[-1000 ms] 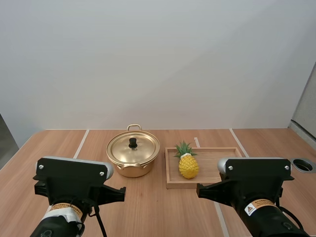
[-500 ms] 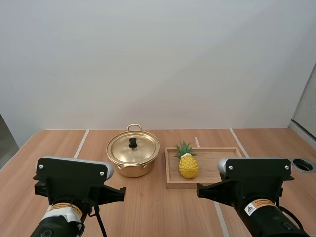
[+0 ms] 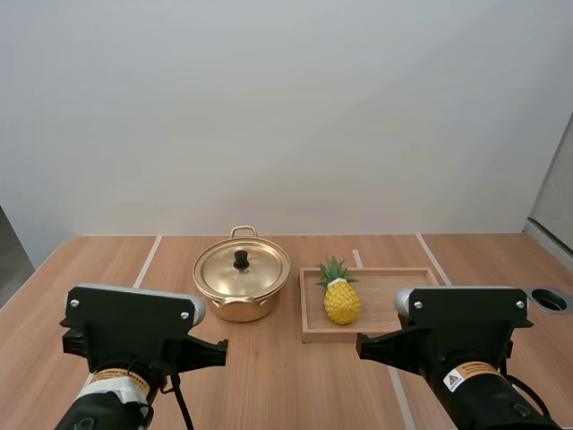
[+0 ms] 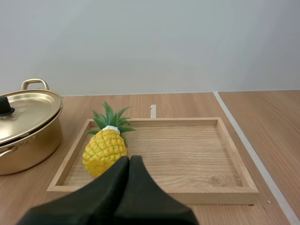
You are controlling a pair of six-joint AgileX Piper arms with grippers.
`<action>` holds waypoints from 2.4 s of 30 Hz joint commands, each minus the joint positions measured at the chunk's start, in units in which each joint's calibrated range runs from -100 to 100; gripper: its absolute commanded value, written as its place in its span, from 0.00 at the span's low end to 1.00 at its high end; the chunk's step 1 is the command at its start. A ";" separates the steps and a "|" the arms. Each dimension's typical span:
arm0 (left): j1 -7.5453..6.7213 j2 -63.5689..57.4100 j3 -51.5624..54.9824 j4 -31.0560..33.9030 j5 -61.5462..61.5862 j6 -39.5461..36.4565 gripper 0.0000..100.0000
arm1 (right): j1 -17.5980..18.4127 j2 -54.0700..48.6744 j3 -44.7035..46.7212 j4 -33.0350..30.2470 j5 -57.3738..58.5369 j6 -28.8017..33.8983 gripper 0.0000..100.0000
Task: Open the pot, put the pineapple inside, and close it
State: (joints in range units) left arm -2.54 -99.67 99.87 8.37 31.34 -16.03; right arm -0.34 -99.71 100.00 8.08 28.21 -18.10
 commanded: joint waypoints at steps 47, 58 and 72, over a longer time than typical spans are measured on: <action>-0.12 -0.33 0.13 7.27 -12.12 -10.72 1.00 | -0.63 -0.29 0.00 -4.66 -10.01 -0.13 1.00; -0.12 -0.33 -0.90 28.13 -54.15 5.33 1.00 | -0.71 -0.29 0.00 -19.04 -81.21 -7.49 1.00; -0.12 4.59 -21.49 21.00 -30.49 -13.40 1.00 | -0.89 0.74 -13.61 -4.67 -20.60 -15.59 1.00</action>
State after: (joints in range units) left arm -2.54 -97.40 81.49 30.67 -5.79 -24.96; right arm -0.91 -99.63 91.38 0.00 -7.82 -34.47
